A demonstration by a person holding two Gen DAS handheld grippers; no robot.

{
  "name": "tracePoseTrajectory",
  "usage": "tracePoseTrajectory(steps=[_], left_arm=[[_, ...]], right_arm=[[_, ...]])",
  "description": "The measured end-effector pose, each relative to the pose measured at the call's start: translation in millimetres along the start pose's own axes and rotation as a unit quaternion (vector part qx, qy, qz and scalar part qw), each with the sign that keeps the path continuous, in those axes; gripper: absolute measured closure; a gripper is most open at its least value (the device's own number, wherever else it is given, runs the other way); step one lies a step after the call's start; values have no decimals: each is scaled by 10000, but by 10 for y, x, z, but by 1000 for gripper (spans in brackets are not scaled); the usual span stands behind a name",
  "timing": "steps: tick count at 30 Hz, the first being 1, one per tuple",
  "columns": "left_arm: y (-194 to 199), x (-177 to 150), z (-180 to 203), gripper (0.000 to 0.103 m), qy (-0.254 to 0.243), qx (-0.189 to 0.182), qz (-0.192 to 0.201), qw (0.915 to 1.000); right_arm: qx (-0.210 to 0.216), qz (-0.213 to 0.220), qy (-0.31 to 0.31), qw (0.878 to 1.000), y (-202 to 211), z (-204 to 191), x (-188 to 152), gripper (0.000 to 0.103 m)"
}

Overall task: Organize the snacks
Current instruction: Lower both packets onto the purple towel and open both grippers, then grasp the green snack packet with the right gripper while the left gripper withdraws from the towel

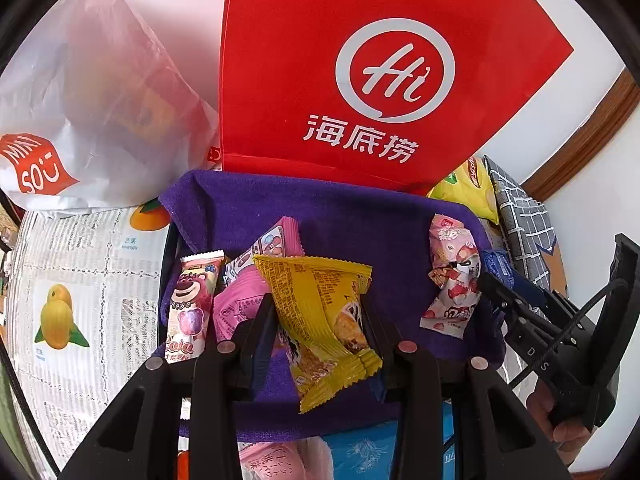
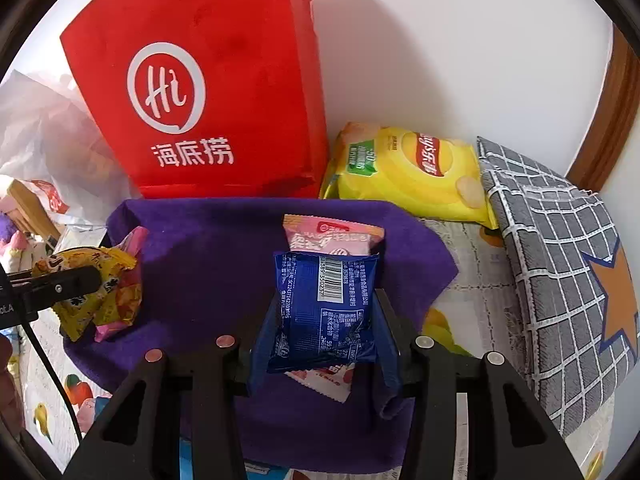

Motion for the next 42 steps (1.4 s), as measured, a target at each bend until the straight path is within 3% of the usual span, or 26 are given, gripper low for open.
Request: tracePoseTrajectory(steps=[12,18,22,26,33,38,42], left_arm=[[1,-1,-11,66,2,14,-25,10000],[35,3,9,66,8,32,1,10000],[80,6,54,66,-2,-40,63,10000],[184,30,98,52,16,-120,285,9995],[388,40,165,51,-24,-120,589,9982],[528,5,252,51,-102,-141,707,9973],[677,-17,326,51,-164,-129,850,9962]], right_arm=[[-36,-59,44,10000,-27,-15,-29,56],[-13,53,16,10000,40,-19,-4,47],[53,206,21,9998,151,-46,24,38],[114,418,51,9990,285,-81,39,37],[167,828,-44,9964,560,-117,46,36],[-87,1134,-4,9935,818,-106,-29,36],[-228,1131,47,9933,1000,-48,-175,36]])
Point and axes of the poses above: each gripper's, at about its wrist camera, not at the fingertips, and y roughly against the way its jaws point, z to its right, x to its top, the point moved 4 cm from there along -y, roughly the way its jaws point, and after that the axes turned 2 degrees about -x, right-handed, at the moved point
